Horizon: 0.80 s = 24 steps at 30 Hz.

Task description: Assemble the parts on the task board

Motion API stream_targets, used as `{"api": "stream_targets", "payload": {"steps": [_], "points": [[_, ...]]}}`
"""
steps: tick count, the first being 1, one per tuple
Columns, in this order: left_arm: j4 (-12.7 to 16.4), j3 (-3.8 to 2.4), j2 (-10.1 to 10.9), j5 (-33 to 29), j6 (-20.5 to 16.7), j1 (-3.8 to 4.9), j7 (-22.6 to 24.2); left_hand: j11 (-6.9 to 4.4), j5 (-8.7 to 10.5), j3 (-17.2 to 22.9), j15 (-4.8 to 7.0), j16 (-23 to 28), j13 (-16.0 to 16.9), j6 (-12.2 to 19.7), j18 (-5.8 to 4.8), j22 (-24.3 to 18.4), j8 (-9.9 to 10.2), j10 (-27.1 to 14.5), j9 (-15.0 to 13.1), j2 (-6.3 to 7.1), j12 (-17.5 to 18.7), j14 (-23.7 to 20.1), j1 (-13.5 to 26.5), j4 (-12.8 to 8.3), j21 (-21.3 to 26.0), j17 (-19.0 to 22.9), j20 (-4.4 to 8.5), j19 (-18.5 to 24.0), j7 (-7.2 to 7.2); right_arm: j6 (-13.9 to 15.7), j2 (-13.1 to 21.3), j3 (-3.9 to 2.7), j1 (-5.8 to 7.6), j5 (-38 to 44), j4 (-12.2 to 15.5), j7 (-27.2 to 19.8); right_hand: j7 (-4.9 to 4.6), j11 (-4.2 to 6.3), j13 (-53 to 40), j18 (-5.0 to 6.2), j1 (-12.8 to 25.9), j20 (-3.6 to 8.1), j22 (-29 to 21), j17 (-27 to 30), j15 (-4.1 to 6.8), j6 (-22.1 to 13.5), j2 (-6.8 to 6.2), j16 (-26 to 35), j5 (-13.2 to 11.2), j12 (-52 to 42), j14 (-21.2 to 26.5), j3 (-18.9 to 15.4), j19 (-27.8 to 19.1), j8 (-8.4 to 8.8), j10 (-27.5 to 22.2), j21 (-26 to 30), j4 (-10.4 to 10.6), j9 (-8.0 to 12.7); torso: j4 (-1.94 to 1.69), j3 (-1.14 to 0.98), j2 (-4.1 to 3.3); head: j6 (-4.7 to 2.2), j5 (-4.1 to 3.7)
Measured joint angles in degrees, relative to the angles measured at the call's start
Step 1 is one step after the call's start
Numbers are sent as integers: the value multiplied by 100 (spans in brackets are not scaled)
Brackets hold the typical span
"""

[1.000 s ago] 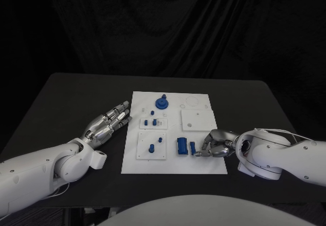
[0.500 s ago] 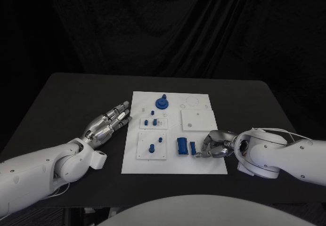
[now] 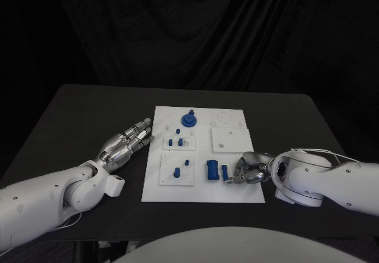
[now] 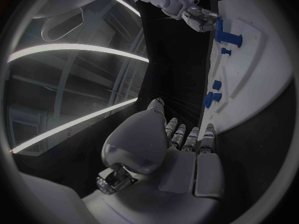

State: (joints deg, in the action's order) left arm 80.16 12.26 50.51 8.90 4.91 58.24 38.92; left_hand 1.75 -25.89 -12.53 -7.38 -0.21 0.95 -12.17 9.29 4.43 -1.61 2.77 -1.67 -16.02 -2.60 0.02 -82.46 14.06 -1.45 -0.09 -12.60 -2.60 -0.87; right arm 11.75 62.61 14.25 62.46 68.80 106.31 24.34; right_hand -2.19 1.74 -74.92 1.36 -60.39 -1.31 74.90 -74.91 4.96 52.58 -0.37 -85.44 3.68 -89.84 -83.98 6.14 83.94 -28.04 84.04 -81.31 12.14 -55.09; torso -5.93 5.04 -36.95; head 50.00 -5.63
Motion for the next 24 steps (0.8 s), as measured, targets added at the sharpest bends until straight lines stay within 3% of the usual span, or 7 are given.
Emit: {"api": "stream_targets", "payload": {"steps": [8, 24], "points": [[-6, 0, -3, 0, 15, -3, 0, 0, 0, 17, 0, 0, 0, -21, 0, 0, 0, 0, 0, 0, 0, 0, 0, -17, 0, -1, 0, 0, 19, -60, -20, -3, 0, -64, -16, 0, 62, 0, 0, 0, -400, 20, 0, 0, 43, -79, -27, 0, 123, 0, -1, -22, 22, -166, 0, 33, -258, -156, -2, -1, 3, 0, 12], [-11, 0, -5, 0, 29, -8, 0, 0, 0, 1, 0, 0, 0, -2, 1, 0, 0, 0, 1, 0, 0, 0, 0, -34, 0, 4, 0, 0, 38, -124, -9, -7, 1, -195, -10, -44, 47, 0, 1, 0, -606, 20, 0, 0, 42, -238, -76, 0, 92, 0, -1, -100, 22, -368, 0, 33, -417, -321, 1, -1, 3, 0, 27]]}}
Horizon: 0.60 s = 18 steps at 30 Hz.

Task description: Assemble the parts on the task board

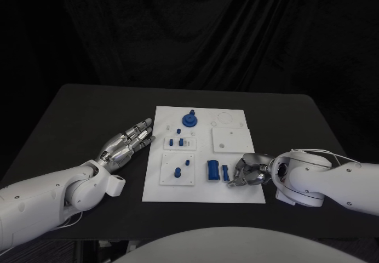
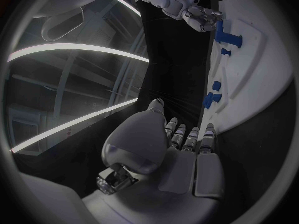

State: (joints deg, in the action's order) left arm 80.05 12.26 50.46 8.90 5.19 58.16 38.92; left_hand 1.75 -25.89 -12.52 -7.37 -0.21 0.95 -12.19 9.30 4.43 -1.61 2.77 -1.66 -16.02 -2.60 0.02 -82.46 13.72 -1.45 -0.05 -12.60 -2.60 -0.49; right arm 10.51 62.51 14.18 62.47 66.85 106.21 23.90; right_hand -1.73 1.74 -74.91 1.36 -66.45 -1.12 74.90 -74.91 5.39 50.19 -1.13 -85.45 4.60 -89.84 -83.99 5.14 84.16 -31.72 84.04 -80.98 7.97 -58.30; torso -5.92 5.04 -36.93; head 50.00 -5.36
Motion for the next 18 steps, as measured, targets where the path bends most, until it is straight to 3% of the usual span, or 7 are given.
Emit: {"api": "stream_targets", "payload": {"steps": [3, 10, 16, 18], "points": [[0, 0, 1, 0, 0, -1, 0, 0, 0, 15, 0, 0, 0, -20, 0, 0, 0, 0, 0, 0, 0, 0, 0, -15, 0, 0, 0, 0, 20, 4, 49, 5, -1, -9, 34, -40, -17, 0, 0, 0, 0, 0, 0, 0, 0, -17, 0, 0, -43, 0, 0, -16, 0, -40, 0, 0, -16, -31, -1, 0, -2, 0, 9], [16, 0, 20, 0, -7, -3, 0, 0, -22, 15, 0, 0, 0, -20, 0, -10, 0, 0, -6, 10, -23, 0, -10, -15, 0, -1, 0, 0, 20, 136, 222, 6, -2, -18, 163, -237, -18, 0, 0, 0, 144, 0, 0, 0, 0, -17, -90, 0, -132, 0, 0, -216, 0, -213, 0, 0, 184, -123, -1, 1, -5, 0, 27], [104, 0, 51, 0, -65, -4, 0, -20, -22, -1, 0, 0, 9, -82, 0, -56, 0, 21, -15, 23, -67, 0, -23, -31, 0, -2, 12, 12, 82, 584, 379, 5, 31, -171, 265, -754, 44, 65, 0, 0, 211, 20, 0, 0, 41, 45, -38, -86, -132, 0, -1, -236, -20, -395, -18, -90, 322, -221, 3, -2, 4, 1, 51], [181, 0, 80, 2, -113, -4, 0, -41, -22, -52, 69, 0, 16, -175, 1, -84, -26, 42, -24, 23, -97, -3, -23, 20, 0, -2, 64, 64, 97, 858, 399, 8, 112, -311, 265, -1064, 69, 83, -3, 0, 73, 49, 0, 0, 41, 19, 78, -76, -10, 0, -1, -199, -6, -440, -1, -86, 343, -248, 7, -6, 13, 1, 70]]}}
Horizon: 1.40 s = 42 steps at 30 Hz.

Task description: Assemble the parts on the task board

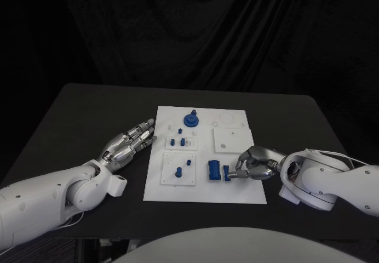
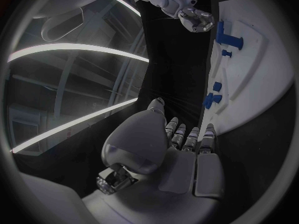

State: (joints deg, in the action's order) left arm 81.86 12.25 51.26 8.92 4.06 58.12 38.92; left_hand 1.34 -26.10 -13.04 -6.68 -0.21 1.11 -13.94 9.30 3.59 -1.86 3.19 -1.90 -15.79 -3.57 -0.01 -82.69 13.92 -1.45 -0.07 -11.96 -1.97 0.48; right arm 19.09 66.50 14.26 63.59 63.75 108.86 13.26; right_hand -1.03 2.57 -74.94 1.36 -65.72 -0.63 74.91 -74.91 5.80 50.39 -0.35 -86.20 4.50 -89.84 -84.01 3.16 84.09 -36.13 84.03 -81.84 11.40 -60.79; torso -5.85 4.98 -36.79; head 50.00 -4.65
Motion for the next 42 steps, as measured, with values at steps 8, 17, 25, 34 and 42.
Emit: {"api": "stream_targets", "payload": {"steps": [8, 17, 25, 34, 42], "points": [[323, -2, 128, 30, -413, 30, 0, -32, 33, -132, 393, 0, 24, -450, -1, -176, -47, 73, -34, 69, -152, -2, 69, 277, 59, -2, 327, 121, 178, 1073, -176, -9, 270, -785, -376, -1409, -319, -299, 650, 768, -854, -275, -385, 3873, -317, -398, 48, 2910, 929, 2024, 1429, 379, -1877, 775, -1664, 4123, 346, 939, 12, -14, 74, 0, 49], [230, -3, -63, 62, -895, 62, 0, -292, 203, -237, 568, 0, -1, 340, -1, -224, 26, -53, 47, 8, -64, 3, 221, 284, 63, -2, 514, 144, -650, 1315, -460, -3, 290, -2149, -943, -3156, -415, -1891, 3809, 304, -842, -1425, -3101, 6047, -2008, -3468, 58, 6362, 1399, 6048, 5491, 599, -5031, 2285, -6831, 7778, 517, 2976, 67, -47, 269, 0, 110], [-2, -3, -308, 76, -1221, 62, 0, -1102, 661, -394, 704, 0, -75, 979, -1, -255, 99, -252, 118, -50, 243, -4, 579, 283, 81, -2, 667, 150, -1678, 1127, -574, 2, 92, -2979, -1246, -4230, 680, -1200, 6397, 308, -339, -1623, -6781, 7223, -1655, -4414, 276, 8052, 1545, 7969, 8038, -214, -8110, 2686, -8271, 8086, 524, 4601, 168, -96, 481, -1, 272], [-74, -4, -392, 84, -1473, 54, 0, -1330, 909, -449, 834, 0, -103, 1035, 0, -274, 99, -327, 122, -52, 339, 2, 751, 291, 81, 2, 788, 171, -1737, 942, -640, 1, -60, -3319, -1391, -4795, 1247, -634, 7286, 309, -417, -1605, -7199, 7450, -1487, -4695, 556, 8471, 1276, 8656, 8344, -904, -8244, 2914, -8411, 8120, 519, 5484, 240, -147, 582, -1, 474], [-28, -106, -393, 65, -1551, 54, -58, -1032, 1345, -27, 769, 0, -107, 1272, -137, -332, 137, -319, 164, 352, 339, 3, 2666, -130, 105, 2, 1044, 182, -1330, 966, -776, -140, -68, -3408, -1432, -4793, 1017, -389, 7436, 62, 1325, -1184, -7403, 7474, -1284, -4945, 228, 8554, 828, 8869, 8396, -676, -8374, 3149, -8405, 8148, 90, 5880, 252, -159, 582, -102, 470]]}}
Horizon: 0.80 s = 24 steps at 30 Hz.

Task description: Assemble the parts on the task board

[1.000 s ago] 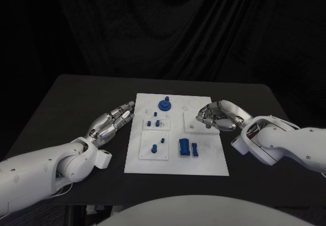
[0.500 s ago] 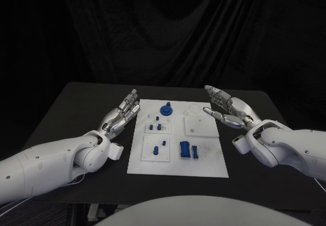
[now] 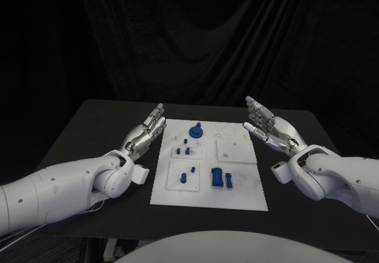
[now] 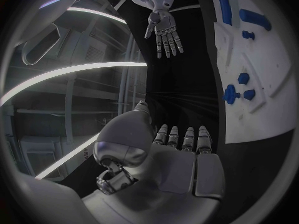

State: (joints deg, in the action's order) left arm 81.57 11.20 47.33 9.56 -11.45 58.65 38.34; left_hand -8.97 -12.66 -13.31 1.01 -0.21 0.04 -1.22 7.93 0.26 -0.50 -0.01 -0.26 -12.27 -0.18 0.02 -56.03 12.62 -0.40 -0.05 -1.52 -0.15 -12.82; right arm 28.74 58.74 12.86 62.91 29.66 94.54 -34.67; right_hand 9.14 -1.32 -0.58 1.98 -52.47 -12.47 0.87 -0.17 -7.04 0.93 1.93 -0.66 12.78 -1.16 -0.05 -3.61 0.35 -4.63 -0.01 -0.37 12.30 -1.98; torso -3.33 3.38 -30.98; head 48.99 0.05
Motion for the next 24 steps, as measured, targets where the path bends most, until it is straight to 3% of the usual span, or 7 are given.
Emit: {"api": "stream_targets", "payload": {"steps": [5, 6, 10, 13, 14, 19, 24], "points": [[143, -216, -49, -65, -281, 12, -82, 166, 239, 242, -41, 0, 0, 72, -92, -10, 22, 2, 10, 230, 0, 0, 1047, -242, 0, 0, 50, 11, 239, 115, -289, -276, -54, -288, -90, 30, -181, 51, 29, -26, 975, 230, -52, 7, 123, -50, -109, 25, -239, 44, 4, 215, -21, 252, 2, 0, -215, 109, 41, -42, -4, -233, -1], [181, -270, -60, -87, -367, 15, -105, 199, 281, 286, -41, 0, 0, 83, -91, -12, 22, -3, 12, 270, 0, 0, 1234, -286, 0, -1, 75, 11, 282, 150, -362, -343, -68, -376, -111, 40, -202, 62, 35, -111, 1141, 270, -53, 8, 132, -62, -121, 25, -278, 57, 12, 245, -22, 283, -8, 0, -247, 122, 54, -58, -6, -315, -1], [380, -560, -123, -217, -898, 57, -239, 286, 431, 436, -41, 0, 0, 101, -181, -17, 22, 2, 16, 413, 0, 0, 1895, -435, 0, -1, 91, 11, 429, 394, -749, -708, -135, -909, -231, 104, -289, 74, 42, -111, 1771, 422, -69, 9, 369, -87, -156, 25, -430, 72, 3, 299, -31, 355, 4, 0, -400, 162, 118, -118, -9, -644, -3], [517, -743, -167, -329, -1323, 91, -344, 365, 527, 538, -41, 0, 1, 115, -188, -19, 22, 6, 19, 508, 0, 0, 2329, -538, 0, -1, 91, 11, 530, 596, -985, -916, -170, -1320, -300, 152, -359, 82, 46, -112, 2175, 510, -71, 9, 498, -95, -169, 25, -531, 72, 6, 322, -38, 380, 12, 0, -500, 173, 170, -175, -12, -901, -5], [571, -811, -182, -381, -1511, 99, -389, 455, 569, 577, -41, 0, 1, 114, -273, -19, 22, 2, 19, 548, 0, 0, 2505, -577, -1, -1, 90, 11, 542, 684, -1071, -991, -188, -1501, -326, 175, -416, 82, 46, -112, 2302, 532, -75, 9, 530, -85, -173, 25, -558, 72, 3, 330, -21, 400, 12, 0, -527, 176, 187, -192, -13, -973, -5], [726, -1012, -230, -582, -2218, 125, -575, 700, 700, 718, -41, 0, 2, 122, -492, -19, 22, 0, 19, 677, 0, 0, 3087, -717, 21, -2, 111, 31, 690, 1007, -1307, -1199, -242, -2146, -417, 273, -703, 82, 47, -111, 2885, 657, -76, 9, 592, -89, -184, 47, -706, 92, 1, 342, -44, 409, 12, 0, -651, 185, 265, -268, -17, -1291, -5], [811, -1106, -250, -743, -2745, 132, -724, 786, 953, 950, -61, 0, 3, 119, -589, -19, 22, 9, 19, 964, 0, -21, 3530, -996, 21, -3, 111, 31, 877, 1231, -1405, -1278, -258, -2591, -451, 345, -798, 82, 50, -110, 3307, 911, -78, 9, 633, -86, -188, 47, -958, 94, 1, 354, -35, 431, 12, 0, -896, 189, 308, -314, -19, -1428, -6]]}}
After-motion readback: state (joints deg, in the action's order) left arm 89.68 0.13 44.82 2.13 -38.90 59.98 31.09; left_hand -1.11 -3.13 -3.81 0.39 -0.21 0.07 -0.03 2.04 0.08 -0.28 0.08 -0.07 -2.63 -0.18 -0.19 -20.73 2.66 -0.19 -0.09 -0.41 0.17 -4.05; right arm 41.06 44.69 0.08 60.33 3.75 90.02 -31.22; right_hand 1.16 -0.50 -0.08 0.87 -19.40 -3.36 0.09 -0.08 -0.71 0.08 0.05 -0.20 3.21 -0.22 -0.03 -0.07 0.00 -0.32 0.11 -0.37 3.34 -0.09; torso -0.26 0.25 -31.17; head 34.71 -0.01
